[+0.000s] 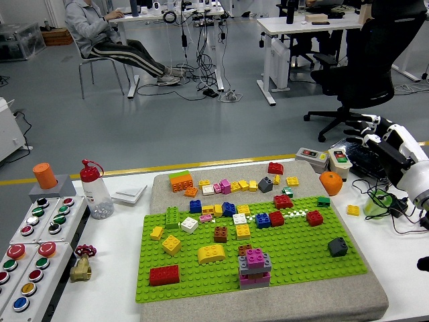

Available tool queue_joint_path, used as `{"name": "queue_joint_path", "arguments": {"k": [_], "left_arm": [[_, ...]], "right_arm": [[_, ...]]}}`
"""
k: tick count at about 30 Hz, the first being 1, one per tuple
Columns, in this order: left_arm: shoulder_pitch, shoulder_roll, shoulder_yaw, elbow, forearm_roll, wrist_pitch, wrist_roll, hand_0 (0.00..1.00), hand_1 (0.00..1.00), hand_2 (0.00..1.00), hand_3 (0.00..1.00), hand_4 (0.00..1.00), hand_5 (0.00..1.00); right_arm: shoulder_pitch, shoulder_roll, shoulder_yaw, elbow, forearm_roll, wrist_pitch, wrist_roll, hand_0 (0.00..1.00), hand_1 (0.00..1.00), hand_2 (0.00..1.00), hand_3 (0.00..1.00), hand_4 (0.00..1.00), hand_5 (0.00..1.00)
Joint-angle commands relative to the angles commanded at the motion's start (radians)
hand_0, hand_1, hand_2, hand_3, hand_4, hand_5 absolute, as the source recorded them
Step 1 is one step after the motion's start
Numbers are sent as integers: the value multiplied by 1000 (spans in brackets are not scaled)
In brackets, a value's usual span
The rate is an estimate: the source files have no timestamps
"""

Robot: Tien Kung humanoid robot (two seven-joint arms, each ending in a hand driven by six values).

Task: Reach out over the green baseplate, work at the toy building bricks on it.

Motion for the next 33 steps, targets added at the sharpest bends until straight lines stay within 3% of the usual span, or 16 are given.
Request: {"name": "queue_joint_path", "arguments": {"k": [4,5,17,20,25,33], "left_arm": [[-2,1,5,1,-9,2,-2,632,599,611,422,307,936],[-4,2,7,1,-12,3,-3,632,599,611,420,308,936],[-11,6,12,3,-21,9,-10,632,598,610,417,308,936],[-13,8,12,3,-22,9,-11,632,598,610,417,308,936],[-14,9,15,2,-25,12,-9,632,598,609,416,308,936],[-17,9,15,1,-20,11,-5,632,598,609,415,308,936]], "right_arm": [[42,-15,-47,-29,-103,-15,36,741,734,809,796,480,235],[58,-21,-63,-39,-139,-13,43,765,751,831,833,586,171],[167,-36,-201,-88,-574,-20,128,780,761,804,801,623,139],[186,-40,-223,-92,-659,-3,124,780,761,804,801,623,139],[210,-32,-259,-103,-761,26,115,780,759,765,774,638,149],[291,-1,-349,-155,-804,88,88,782,759,755,772,637,167]]}}
